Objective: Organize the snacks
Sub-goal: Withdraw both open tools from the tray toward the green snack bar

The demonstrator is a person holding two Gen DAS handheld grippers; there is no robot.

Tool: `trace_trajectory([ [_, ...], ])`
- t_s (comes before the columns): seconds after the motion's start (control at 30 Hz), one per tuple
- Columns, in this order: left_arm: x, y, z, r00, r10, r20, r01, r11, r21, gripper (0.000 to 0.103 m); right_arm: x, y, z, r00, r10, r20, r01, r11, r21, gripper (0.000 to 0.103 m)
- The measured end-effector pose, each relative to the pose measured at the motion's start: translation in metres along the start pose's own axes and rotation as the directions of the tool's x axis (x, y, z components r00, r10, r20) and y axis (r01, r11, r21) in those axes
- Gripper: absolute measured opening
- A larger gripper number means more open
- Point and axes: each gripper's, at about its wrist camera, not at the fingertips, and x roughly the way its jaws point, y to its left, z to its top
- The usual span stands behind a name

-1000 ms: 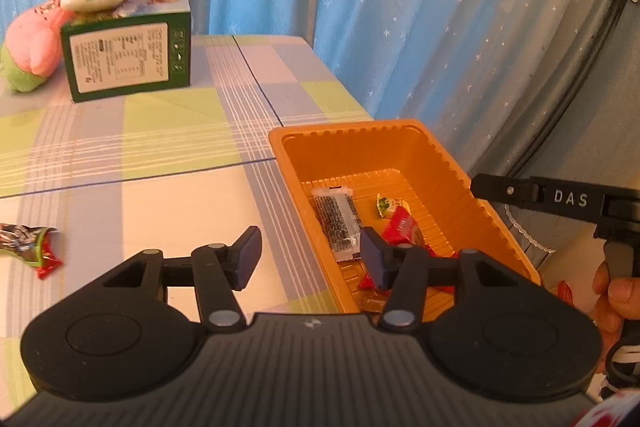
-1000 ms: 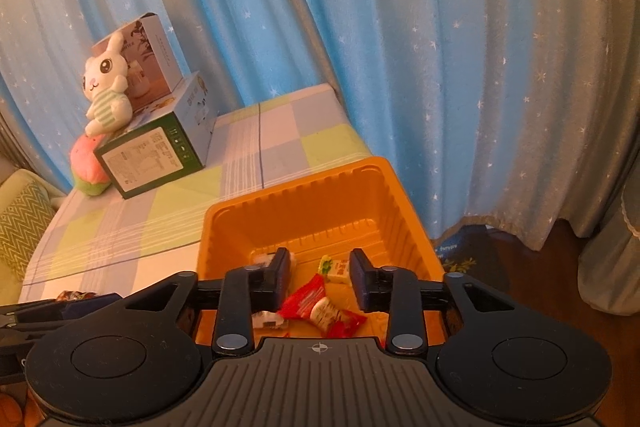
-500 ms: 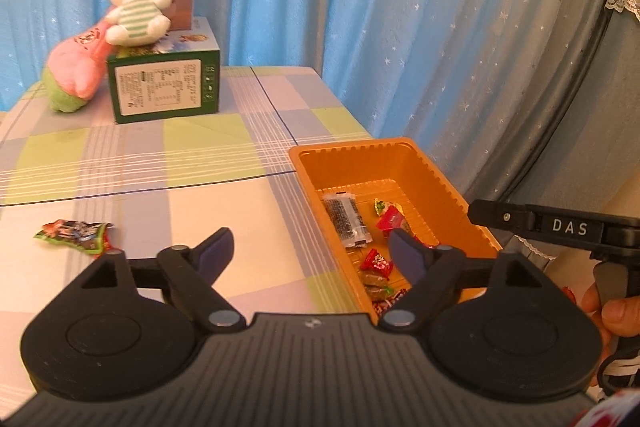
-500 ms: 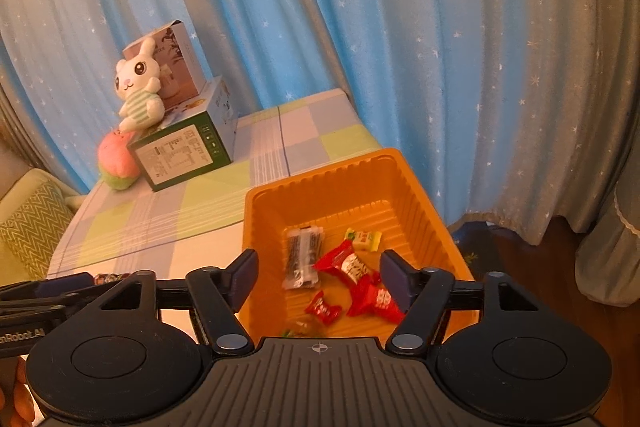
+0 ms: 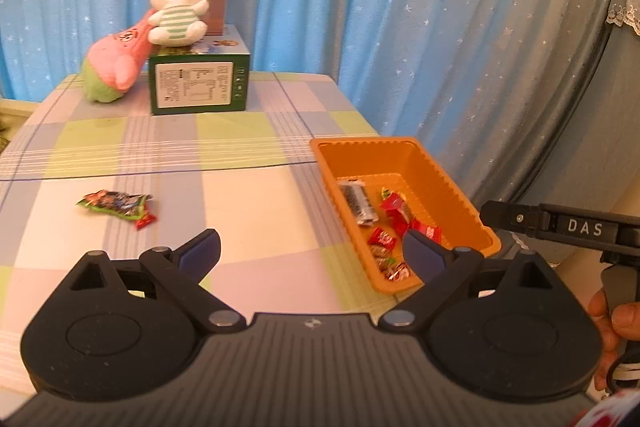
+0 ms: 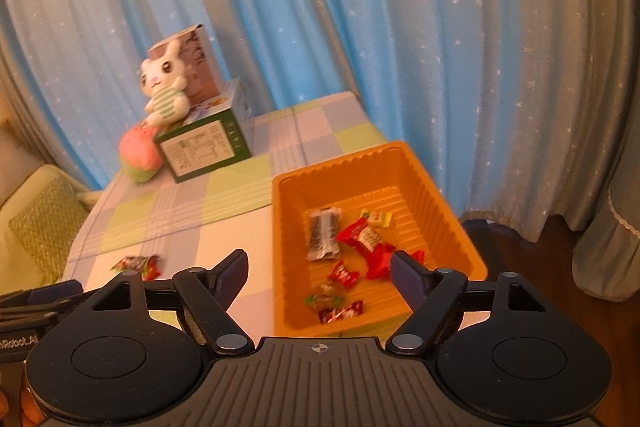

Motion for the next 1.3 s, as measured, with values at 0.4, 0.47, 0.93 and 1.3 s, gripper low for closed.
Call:
trace_trajectory([
  [0.4, -0.049, 0.038, -0.032, 0.995, 0.095, 0.022, -0.094, 0.995, -0.04, 0.097, -0.021, 0.032, -0.043, 0.998, 0.057, -0.013, -0.057, 0.997, 0.047, 0.078],
  [0.47, -0.057, 0.044, -0.036, 0.993, 0.115, 0.031, -0.114, 0.993, -0.036, 0.097, -0.022, 0.038, -0.048, 0.998, 0.065, -0.017, -0.064, 0.997, 0.051, 0.078],
  [0.93, -0.08, 0.095, -0.059, 0.983, 0.182, 0.02, -0.18, 0.979, -0.095, 0.096, -0.008, 0.089, -0.073, 0.989, 0.133, -0.067, -0.134, 0.991, -0.002, 0.078],
  [1.3, -0.075, 0.131, -0.059, 0.977, 0.215, 0.009, -0.213, 0.972, -0.101, 0.094, 0.019, 0.125, -0.08, 0.983, 0.162, -0.09, -0.169, 0.983, -0.075, 0.078],
])
